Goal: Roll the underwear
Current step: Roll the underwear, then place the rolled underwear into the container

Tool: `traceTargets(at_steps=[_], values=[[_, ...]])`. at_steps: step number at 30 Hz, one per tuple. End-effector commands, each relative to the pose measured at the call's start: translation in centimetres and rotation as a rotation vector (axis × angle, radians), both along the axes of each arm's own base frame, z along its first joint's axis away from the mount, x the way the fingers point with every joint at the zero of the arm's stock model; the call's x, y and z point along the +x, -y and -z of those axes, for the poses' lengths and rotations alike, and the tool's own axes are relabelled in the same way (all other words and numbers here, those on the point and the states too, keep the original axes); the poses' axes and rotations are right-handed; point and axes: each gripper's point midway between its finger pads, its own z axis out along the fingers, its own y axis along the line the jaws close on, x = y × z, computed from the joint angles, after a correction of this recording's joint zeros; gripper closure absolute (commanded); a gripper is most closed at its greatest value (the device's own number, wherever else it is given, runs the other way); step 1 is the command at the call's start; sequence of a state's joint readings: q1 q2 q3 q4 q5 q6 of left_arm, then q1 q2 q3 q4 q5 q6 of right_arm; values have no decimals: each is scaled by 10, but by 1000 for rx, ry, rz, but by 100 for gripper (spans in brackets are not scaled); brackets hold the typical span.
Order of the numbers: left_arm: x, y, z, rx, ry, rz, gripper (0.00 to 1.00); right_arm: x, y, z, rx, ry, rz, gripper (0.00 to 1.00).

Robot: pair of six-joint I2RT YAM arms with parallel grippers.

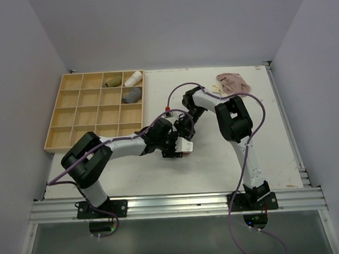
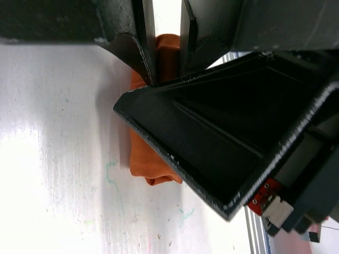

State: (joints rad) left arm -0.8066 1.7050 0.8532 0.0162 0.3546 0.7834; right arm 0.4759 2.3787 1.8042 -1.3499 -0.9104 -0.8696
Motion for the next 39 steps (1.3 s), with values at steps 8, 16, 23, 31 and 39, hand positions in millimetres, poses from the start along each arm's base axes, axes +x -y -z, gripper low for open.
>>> traceTargets(at_steps=[8, 16, 23, 31, 39], values=[[-20, 6, 22, 92, -158, 108, 38, 10, 19, 47, -133, 35, -52, 100], [-22, 1, 37, 170, -244, 62, 71, 5, 20, 40, -111, 37, -63, 93], [-31, -15, 36, 232, -283, 36, 100, 57, 41, -14, -51, 117, 157, 44], [-42, -23, 1, 174, -408, -79, 100, 111, 113, -88, -7, 262, 421, 28], [86, -38, -110, -149, -435, -401, 100, 84, 149, -84, -67, 202, 491, 1]])
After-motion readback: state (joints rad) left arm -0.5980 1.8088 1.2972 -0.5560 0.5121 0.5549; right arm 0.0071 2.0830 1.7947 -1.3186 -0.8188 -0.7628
